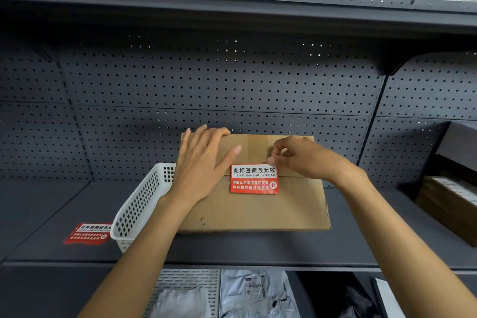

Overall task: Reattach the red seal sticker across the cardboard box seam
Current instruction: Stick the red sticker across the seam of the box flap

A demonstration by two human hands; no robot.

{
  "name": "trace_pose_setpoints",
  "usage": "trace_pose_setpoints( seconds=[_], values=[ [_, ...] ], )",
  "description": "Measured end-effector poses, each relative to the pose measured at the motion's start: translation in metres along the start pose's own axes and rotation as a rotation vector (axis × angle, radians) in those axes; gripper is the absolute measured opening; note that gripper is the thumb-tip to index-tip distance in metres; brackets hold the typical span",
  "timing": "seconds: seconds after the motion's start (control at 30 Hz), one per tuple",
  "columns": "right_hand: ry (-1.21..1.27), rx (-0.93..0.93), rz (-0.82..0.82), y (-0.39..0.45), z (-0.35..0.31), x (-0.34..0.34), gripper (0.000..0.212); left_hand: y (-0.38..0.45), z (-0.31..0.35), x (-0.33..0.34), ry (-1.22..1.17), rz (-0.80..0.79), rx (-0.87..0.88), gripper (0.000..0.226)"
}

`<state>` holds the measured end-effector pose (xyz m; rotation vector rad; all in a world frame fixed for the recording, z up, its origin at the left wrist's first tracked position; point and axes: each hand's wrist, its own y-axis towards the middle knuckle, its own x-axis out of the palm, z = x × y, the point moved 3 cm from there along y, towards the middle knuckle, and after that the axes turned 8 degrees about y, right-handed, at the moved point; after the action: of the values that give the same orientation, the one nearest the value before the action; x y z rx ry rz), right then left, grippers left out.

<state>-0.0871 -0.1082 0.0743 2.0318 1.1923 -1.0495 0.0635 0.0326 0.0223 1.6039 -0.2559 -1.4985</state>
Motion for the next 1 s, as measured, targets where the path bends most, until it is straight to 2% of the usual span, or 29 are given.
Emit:
trace_pose_setpoints(
  seconds=[0.27,0.47,0.77,0.83,1.0],
  values=[
    [-0.091,0.048,0.074,0.0,-0.002,-0.002,0.03,-0.003,0.001,-0.003,-0.016,0.006,0.009,0.056],
    [-0.132,0.061,0.095,0.002,-0.002,0.001,0.017,-0.004,0.002,-0.003,-0.01,0.019,0.011,0.061],
    [-0.14,0.075,0.119,0.003,0.001,0.005,0.021,-0.004,0.002,-0.001,0.008,0.023,0.023,0.068],
    [-0.178,0.053,0.181,0.002,0.003,0.005,0.022,-0.004,0.001,-0.002,0.009,0.025,0.023,0.068],
    [-0.227,-0.122,0.499,-0.005,-0.004,0.013,0.042,-0.004,0.002,-0.002,0.014,0.033,0.022,0.069]
  ],
)
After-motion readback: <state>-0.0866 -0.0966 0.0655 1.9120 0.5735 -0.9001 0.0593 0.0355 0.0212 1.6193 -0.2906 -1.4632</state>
